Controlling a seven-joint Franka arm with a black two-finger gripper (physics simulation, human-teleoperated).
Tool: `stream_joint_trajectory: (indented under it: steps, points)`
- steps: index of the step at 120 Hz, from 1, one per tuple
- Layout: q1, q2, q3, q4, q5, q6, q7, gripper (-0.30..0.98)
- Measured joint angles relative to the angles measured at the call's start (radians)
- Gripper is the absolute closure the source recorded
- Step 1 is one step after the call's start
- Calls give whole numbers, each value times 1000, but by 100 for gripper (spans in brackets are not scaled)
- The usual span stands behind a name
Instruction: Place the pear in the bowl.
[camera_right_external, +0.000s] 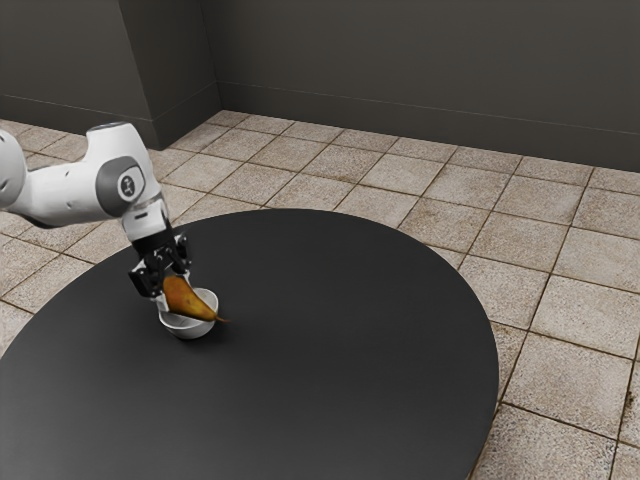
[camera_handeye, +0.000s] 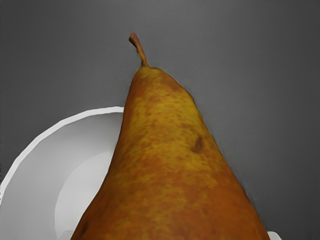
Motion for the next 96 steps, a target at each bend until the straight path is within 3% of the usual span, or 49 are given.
stream_joint_trajectory:
  steps: [10,49,84,96]
  points:
    - [0,6,0,7,0,1,2,38]
    - [1,15,0,17,3,-9,6,10]
    - [1,10,0,19,3,-17,7,3]
    - [1,-46,-1,21,-7,-39,5,2]
